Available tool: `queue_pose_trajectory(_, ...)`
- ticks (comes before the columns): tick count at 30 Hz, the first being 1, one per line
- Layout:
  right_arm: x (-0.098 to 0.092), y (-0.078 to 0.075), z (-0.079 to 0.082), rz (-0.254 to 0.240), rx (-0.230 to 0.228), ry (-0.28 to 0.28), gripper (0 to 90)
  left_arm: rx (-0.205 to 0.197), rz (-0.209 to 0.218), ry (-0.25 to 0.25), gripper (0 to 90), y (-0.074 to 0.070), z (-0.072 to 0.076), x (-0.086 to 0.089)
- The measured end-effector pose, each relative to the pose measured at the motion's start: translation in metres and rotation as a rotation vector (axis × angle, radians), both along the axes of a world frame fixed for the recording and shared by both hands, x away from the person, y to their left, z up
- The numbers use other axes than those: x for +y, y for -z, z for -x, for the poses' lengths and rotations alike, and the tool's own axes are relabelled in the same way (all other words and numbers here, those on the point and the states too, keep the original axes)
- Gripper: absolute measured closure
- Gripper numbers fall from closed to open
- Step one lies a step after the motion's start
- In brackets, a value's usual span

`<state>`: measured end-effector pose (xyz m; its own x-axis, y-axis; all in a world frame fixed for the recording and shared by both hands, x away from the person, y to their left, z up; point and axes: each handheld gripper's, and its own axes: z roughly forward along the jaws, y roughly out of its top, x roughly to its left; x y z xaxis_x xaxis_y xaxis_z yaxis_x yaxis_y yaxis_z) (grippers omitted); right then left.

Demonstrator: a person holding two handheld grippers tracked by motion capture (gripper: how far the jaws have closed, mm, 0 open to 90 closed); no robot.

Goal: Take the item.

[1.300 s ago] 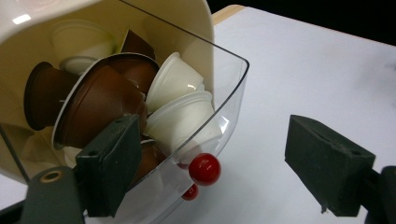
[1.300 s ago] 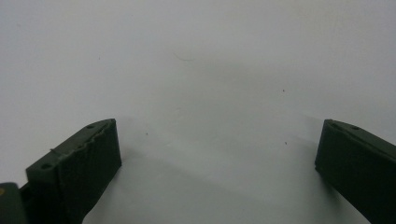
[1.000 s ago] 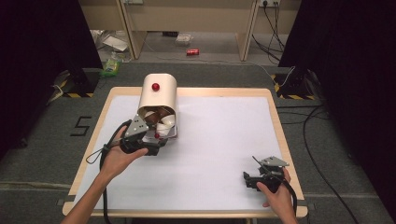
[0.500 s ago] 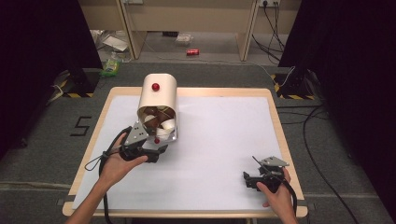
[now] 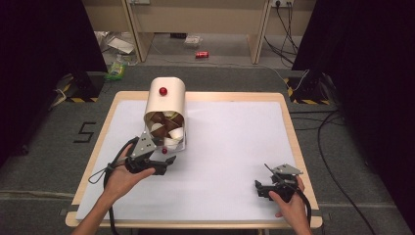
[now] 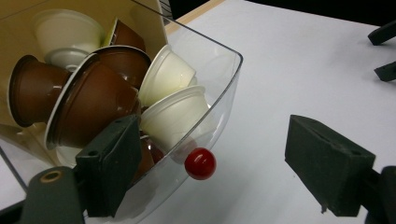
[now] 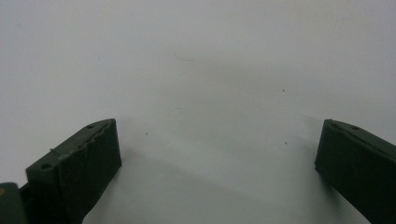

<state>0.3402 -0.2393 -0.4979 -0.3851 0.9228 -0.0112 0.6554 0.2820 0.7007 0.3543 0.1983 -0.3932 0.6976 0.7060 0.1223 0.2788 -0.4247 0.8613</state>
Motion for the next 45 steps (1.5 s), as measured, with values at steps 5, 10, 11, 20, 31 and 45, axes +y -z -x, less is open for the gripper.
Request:
queue_pose_trajectory(5, 0.0, 0.0, 0.0, 0.0, 0.0, 0.0, 0.7, 0.002, -0.004, 0.006, 18.5, 0.002, 0.004, 0.0)
queue_pose_trajectory(10, 0.0, 0.0, 0.0, 0.001, 0.0, -0.001, 0.7, 0.001, -0.003, 0.006, 18.5, 0.002, 0.005, -0.001)
queue_pose_trajectory(11, 0.0, 0.0, 0.0, 0.0, 0.0, 0.0, 0.7, 0.002, -0.003, 0.008, 18.6, 0.002, 0.005, -0.001)
queue_pose_trajectory(20, 0.0, 0.0, 0.0, -0.001, 0.001, 0.001, 0.7, 0.0, 0.014, 0.007, 19.9, 0.0, 0.005, 0.0)
queue_pose_trajectory(31, 0.0, 0.0, 0.0, 0.001, 0.0, 0.0, 0.7, -0.012, 0.018, 0.004, 19.9, -0.009, 0.006, 0.002)
queue_pose_trajectory(45, 0.0, 0.0, 0.0, 0.001, 0.0, -0.001, 0.7, -0.029, 0.025, -0.018, 19.9, -0.02, 0.003, 0.011)
